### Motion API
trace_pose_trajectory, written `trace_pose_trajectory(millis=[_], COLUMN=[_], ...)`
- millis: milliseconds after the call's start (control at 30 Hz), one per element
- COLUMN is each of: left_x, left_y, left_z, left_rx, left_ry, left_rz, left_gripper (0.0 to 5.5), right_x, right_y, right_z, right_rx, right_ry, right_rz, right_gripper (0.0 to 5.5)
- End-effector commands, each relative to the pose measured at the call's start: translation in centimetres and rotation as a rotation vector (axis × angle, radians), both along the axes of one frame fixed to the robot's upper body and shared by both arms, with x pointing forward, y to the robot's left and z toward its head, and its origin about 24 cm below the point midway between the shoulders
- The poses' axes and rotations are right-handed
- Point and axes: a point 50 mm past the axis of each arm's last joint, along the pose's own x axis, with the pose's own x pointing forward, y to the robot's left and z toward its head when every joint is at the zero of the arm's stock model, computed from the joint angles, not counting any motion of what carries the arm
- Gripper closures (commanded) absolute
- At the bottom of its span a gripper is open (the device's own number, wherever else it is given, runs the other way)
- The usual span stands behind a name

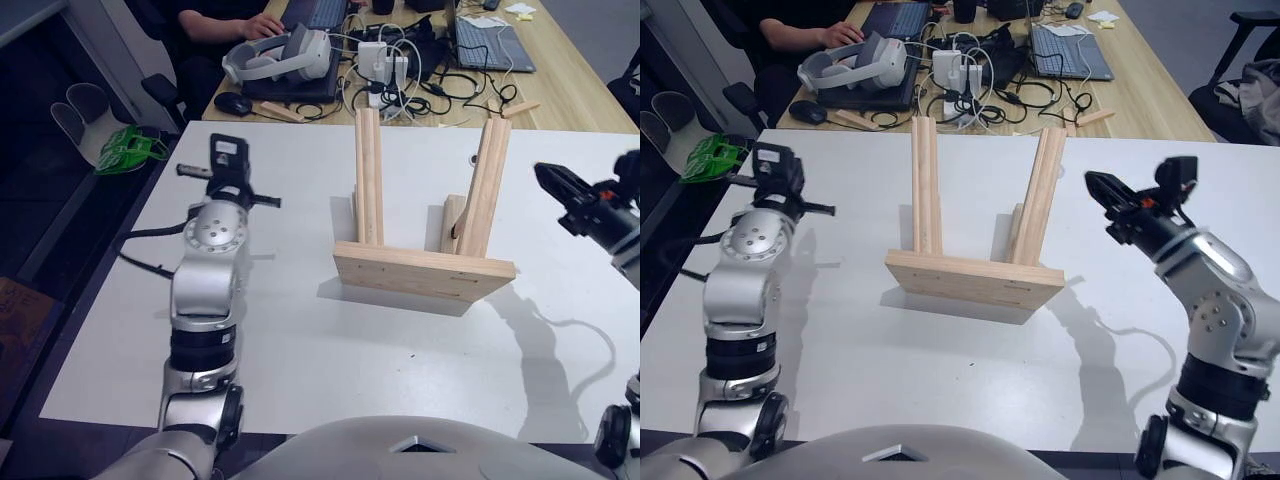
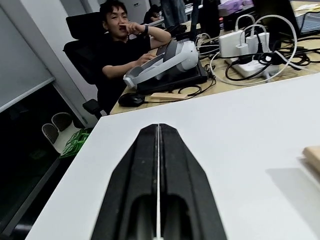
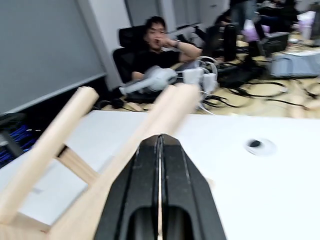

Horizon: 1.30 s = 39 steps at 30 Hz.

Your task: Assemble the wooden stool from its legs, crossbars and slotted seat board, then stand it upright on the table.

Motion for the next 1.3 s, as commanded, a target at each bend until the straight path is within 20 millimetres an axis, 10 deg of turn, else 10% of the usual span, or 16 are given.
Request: trace_pose_trajectory(millis=[33, 267, 533, 833, 1300], left_x=[-2.6, -5.3, -6.7, -6.8, -6.8], left_y=[1.0, -0.2, -3.4, -4.7, -5.9], left_z=[-3.6, -5.8, -6.4, -6.4, -6.7], left_rx=[-0.056, -0.11, -0.165, -0.224, -0.242], left_ry=[0.264, 0.482, 0.592, 0.58, 0.604], left_rz=[-0.071, -0.187, -0.404, -0.428, -0.467], left_gripper=[5.46, 5.46, 5.46, 5.46, 5.46], right_x=[-2.5, -4.4, -5.2, -6.4, -6.6], right_y=[-1.8, 0.7, 1.9, 0.9, 0.3], right_z=[-1.5, -5.6, -5.8, -5.9, -8.4], right_rx=[-0.063, -0.255, -0.336, -0.602, -0.426], right_ry=[0.127, 0.406, 0.501, 0.303, 0.251], right_rz=[-0.123, -0.015, 0.201, 0.498, 0.464], right_gripper=[5.5, 5.5, 5.5, 5.5, 5.5])
